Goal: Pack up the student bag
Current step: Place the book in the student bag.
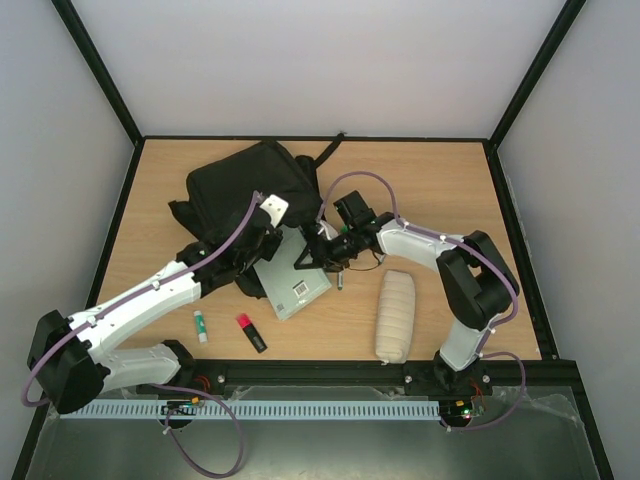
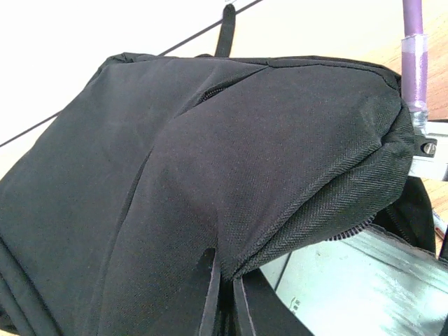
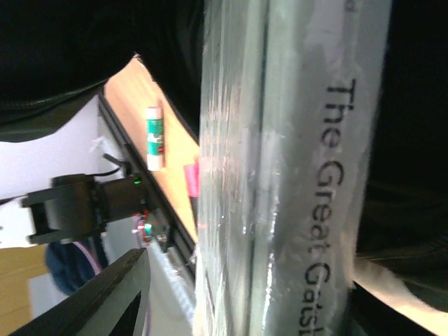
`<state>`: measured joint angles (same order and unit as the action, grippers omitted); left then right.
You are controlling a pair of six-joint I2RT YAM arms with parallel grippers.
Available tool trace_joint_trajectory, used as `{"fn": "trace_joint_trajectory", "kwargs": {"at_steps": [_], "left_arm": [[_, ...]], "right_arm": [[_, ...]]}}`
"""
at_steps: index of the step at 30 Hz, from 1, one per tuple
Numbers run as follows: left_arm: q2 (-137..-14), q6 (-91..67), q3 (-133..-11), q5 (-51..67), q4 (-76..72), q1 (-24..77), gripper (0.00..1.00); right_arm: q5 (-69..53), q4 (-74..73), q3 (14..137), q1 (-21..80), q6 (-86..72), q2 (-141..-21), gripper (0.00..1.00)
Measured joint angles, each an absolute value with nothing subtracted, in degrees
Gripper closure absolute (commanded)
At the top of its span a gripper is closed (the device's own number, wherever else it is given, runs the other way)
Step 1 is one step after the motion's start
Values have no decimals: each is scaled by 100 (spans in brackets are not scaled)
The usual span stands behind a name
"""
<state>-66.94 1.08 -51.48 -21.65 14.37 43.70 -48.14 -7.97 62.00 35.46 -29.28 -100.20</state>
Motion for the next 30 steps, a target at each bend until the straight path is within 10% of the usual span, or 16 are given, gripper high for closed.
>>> {"fn": "trace_joint_trajectory", "kwargs": {"at_steps": [13,30], "left_arm": [[-6632,108,-5087,-2108,1417,4368,98],[-6560,104,-4995,-1957,1404,4309,98]], "right_arm": [[-3361,-1398,5999,3553,-1964,-9118,25],[-2060,-2224,5371,4713,2403,-7251,47]]}}
